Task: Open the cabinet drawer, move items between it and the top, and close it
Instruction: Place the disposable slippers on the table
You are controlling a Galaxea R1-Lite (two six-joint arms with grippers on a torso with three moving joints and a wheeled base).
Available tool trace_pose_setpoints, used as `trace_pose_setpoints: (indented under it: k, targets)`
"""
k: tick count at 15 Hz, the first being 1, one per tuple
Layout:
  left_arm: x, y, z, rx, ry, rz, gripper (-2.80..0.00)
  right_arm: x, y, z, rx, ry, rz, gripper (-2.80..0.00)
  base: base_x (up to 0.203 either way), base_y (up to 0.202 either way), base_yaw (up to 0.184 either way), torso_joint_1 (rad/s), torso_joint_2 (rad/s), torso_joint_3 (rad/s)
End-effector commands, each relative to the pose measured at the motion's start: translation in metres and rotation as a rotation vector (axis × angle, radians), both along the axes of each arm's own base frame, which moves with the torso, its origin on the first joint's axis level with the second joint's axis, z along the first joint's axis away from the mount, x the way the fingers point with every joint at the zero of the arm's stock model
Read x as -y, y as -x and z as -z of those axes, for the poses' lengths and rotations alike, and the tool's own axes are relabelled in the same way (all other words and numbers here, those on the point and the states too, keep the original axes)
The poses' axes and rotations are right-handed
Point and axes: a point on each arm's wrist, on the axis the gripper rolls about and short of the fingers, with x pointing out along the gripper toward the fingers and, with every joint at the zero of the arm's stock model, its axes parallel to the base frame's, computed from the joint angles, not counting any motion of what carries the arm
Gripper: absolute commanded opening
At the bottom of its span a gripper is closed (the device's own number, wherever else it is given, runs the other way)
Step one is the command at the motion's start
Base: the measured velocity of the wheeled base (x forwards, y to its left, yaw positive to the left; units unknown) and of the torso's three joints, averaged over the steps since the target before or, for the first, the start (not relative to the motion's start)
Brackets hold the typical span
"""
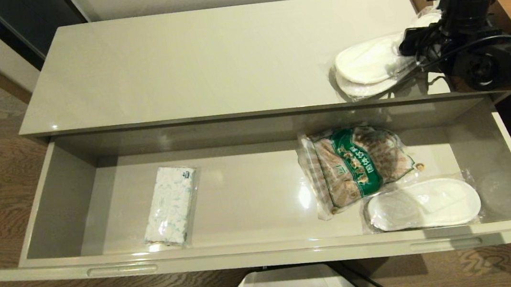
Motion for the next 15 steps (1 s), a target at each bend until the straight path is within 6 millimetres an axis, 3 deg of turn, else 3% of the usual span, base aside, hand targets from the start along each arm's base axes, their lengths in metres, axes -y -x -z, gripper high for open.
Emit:
trace_pose_setpoints:
  k: [1, 9, 12, 15]
  targets:
    - [0.0, 0.0, 0.0, -0.001, 0.0, 0.0, -2.8, 0.0, 0.018, -0.021, 0.026, 0.004, 0.002, 0.0, 0.0, 0.0, 0.0, 0.0, 0.0, 0.0]
    - [0.0, 0.0, 0.0, -0.001, 0.0, 0.0, -2.8, -0.001, 0.007, -0.014, 0.021, 0.007, 0.013, 0.0, 0.0, 0.0, 0.0, 0.0, 0.0, 0.0]
    - [0.0, 0.0, 0.0, -0.001, 0.0, 0.0, -2.8, -0.007, 0.028, -0.041, 0.086, -0.004, -0.001, 0.0, 0.0, 0.0, 0.0, 0.0, 0.0, 0.0]
    - [0.0, 0.0, 0.0, -0.001, 0.0, 0.0, -2.8, -0.014, 0.035, -0.048, 0.107, -0.006, 0.008, 0.0, 0.0, 0.0, 0.0, 0.0, 0.0, 0.0]
